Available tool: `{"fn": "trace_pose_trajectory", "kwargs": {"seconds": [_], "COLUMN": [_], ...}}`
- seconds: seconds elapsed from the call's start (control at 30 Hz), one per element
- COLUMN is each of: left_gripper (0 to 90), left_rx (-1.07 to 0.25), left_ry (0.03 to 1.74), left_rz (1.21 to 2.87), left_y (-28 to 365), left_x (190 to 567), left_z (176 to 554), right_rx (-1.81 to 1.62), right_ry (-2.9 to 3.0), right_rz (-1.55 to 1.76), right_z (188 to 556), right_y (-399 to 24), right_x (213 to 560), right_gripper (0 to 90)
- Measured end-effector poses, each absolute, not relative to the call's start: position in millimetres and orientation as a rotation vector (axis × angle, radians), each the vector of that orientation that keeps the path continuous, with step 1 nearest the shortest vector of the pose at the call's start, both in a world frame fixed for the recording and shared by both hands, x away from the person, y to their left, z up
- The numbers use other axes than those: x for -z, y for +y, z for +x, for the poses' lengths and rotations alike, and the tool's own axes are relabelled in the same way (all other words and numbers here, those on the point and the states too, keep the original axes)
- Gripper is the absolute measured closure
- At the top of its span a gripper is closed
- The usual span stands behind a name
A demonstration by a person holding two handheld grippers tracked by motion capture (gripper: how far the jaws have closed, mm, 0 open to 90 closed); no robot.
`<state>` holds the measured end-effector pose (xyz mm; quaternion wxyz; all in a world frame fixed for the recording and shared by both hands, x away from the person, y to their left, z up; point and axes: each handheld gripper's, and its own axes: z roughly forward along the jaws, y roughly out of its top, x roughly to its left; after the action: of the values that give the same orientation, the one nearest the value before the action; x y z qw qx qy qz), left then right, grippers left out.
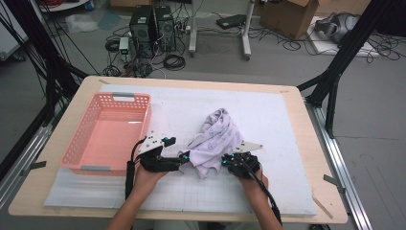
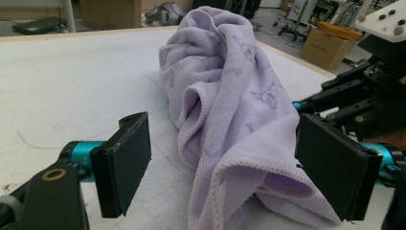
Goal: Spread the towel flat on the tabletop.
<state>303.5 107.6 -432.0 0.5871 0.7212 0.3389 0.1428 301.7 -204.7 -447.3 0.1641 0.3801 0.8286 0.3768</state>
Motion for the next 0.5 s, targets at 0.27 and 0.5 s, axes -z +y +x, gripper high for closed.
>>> {"fn": "trace_pose_trajectory", "kwargs": {"seconds": [0.27,0.5], "left_gripper": [26.4,29.3], "left_rx": [-0.299,-0.278], "left_ry": [0.787,0.781], "left_rz": [1.692,1.694], "left_y": [108.8,107.0], "left_x": [434.0,434.7], "left_z": [303.4,303.0], "right_rx": [-1.162,-1.064], "right_ry": [2.244,2.148], "right_rz": [1.160,1.239], "right_z": [281.5,253.6], "right_y": [-280.7,-345.5], "right_x": [423.5,410.6], "right_gripper": [85.1,85.3]}}
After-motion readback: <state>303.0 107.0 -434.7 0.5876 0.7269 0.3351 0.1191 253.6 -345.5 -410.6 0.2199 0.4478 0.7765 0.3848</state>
